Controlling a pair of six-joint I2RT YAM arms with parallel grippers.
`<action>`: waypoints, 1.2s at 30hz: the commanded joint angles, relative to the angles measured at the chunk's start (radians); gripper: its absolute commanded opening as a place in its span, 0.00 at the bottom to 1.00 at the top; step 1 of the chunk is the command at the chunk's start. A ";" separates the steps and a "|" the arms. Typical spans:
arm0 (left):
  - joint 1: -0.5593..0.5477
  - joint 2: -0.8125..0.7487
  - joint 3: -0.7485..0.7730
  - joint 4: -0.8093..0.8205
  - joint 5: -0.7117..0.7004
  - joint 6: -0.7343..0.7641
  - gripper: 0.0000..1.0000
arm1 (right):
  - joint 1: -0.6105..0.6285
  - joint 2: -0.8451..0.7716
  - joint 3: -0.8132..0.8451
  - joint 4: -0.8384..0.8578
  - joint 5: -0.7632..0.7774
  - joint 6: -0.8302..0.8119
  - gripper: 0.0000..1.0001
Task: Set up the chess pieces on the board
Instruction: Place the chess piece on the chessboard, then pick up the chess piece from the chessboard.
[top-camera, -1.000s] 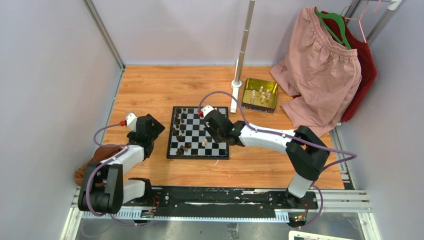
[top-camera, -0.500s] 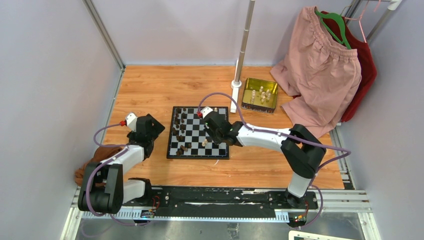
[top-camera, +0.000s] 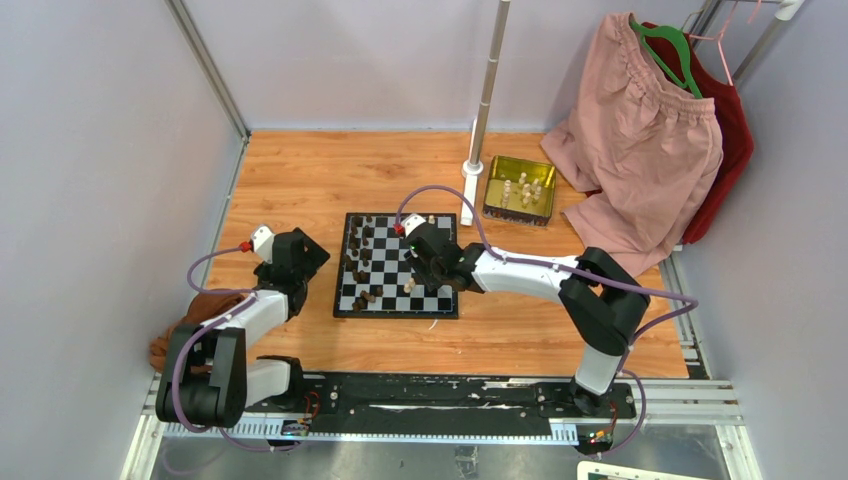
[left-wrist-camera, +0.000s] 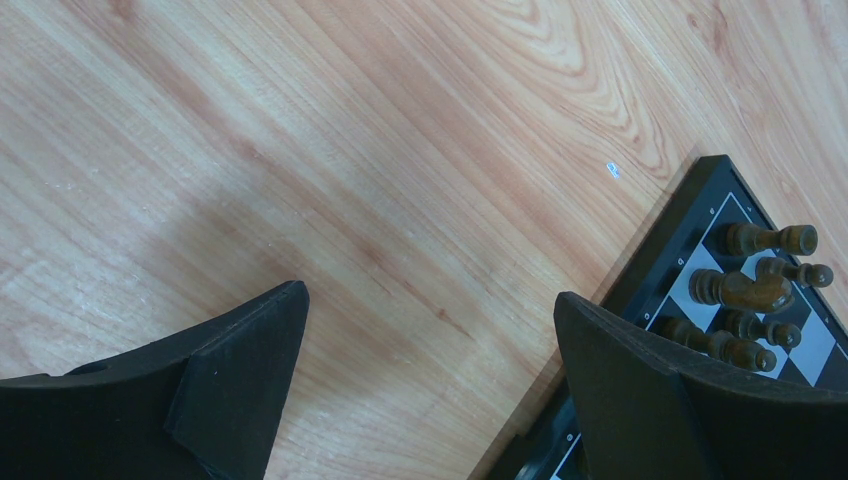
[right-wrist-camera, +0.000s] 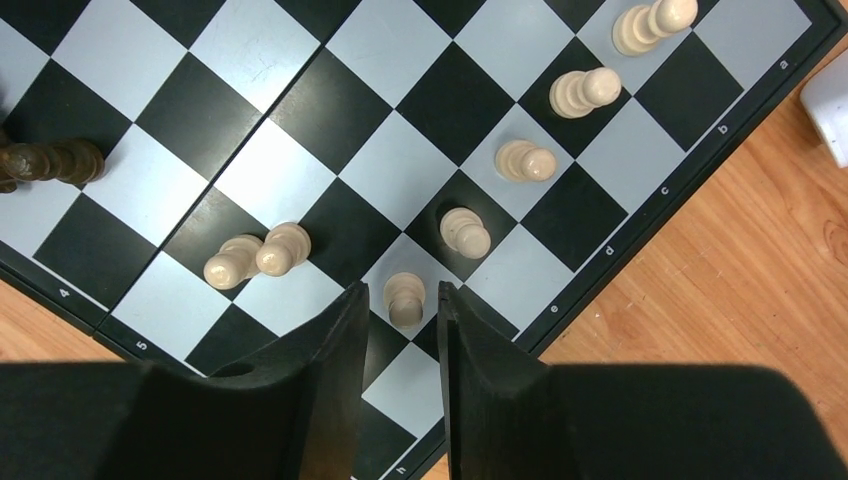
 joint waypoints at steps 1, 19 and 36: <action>-0.005 0.009 0.012 0.010 -0.002 0.014 1.00 | -0.008 -0.012 -0.011 0.006 0.009 0.006 0.38; -0.005 -0.001 0.006 0.010 -0.004 0.013 1.00 | 0.039 -0.086 0.013 -0.049 0.069 -0.004 0.40; -0.004 -0.005 0.002 0.011 -0.007 0.014 1.00 | 0.156 -0.008 0.103 -0.079 0.062 -0.020 0.40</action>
